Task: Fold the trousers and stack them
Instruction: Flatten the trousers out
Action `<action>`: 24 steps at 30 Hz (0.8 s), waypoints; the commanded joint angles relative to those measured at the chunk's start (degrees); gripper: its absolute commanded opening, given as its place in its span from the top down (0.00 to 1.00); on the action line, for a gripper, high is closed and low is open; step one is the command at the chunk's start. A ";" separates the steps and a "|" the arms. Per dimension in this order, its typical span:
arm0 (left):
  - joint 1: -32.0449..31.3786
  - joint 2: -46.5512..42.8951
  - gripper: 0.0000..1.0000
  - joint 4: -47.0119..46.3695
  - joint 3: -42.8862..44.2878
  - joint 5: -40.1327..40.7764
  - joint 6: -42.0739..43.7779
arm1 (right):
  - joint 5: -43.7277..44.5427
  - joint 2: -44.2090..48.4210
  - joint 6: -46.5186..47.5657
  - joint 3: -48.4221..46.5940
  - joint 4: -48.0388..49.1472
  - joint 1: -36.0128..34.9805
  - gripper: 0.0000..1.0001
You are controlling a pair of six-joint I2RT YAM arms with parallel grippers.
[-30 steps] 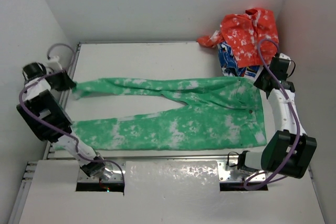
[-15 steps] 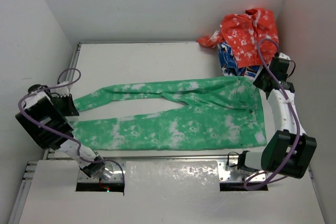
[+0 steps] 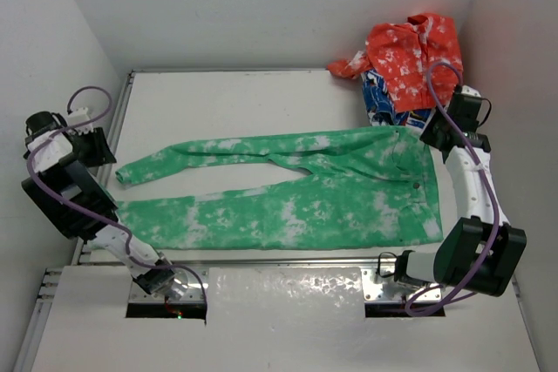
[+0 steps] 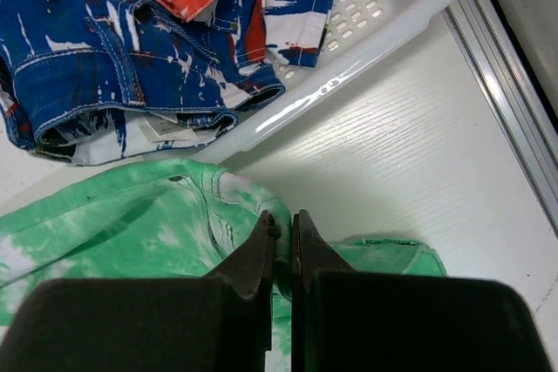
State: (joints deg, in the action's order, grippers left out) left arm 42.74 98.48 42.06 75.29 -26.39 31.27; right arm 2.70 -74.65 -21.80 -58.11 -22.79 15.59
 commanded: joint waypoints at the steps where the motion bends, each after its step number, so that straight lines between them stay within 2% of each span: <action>1: -0.03 5.04 0.57 -2.16 1.53 4.77 -5.60 | -0.85 1.18 0.54 -2.19 0.99 -0.04 1.00; 3: -0.11 7.33 0.45 -2.25 1.53 3.72 -5.43 | -0.94 1.18 0.62 -2.10 0.90 -0.13 1.00; 4: -0.11 8.21 0.41 -1.99 1.97 1.28 -5.34 | -1.03 1.18 0.79 -2.10 0.81 -0.04 1.00; 10: -1.34 15.34 0.41 1.95 6.80 -3.66 -7.71 | -1.12 1.09 1.06 -1.75 0.11 -0.04 1.00; 15: -2.49 14.38 0.46 7.59 2.07 -3.67 -3.59 | 0.81 2.14 1.94 -1.66 -0.33 -0.04 1.00; 16: -2.49 14.03 0.48 8.46 1.19 -3.93 -2.28 | 0.99 2.32 2.03 -1.57 -0.33 -0.04 1.00; 18: -2.49 13.67 0.71 9.78 -0.23 -4.63 -0.78 | 1.26 2.32 1.94 -1.22 -0.07 -0.04 1.00; 19: -2.40 13.76 1.00 9.62 -0.40 -4.63 -0.68 | 1.43 2.32 1.85 -1.05 0.02 -0.04 1.00; 24: -4.15 10.43 1.00 3.93 2.75 -7.18 0.19 | 0.99 1.88 1.68 -0.96 0.55 -0.04 1.00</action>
State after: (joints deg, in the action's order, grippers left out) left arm 40.27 113.78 49.50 75.40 -30.55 28.91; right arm 3.01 -74.17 -20.73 -58.11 -23.44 15.59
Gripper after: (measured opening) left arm 0.059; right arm 0.010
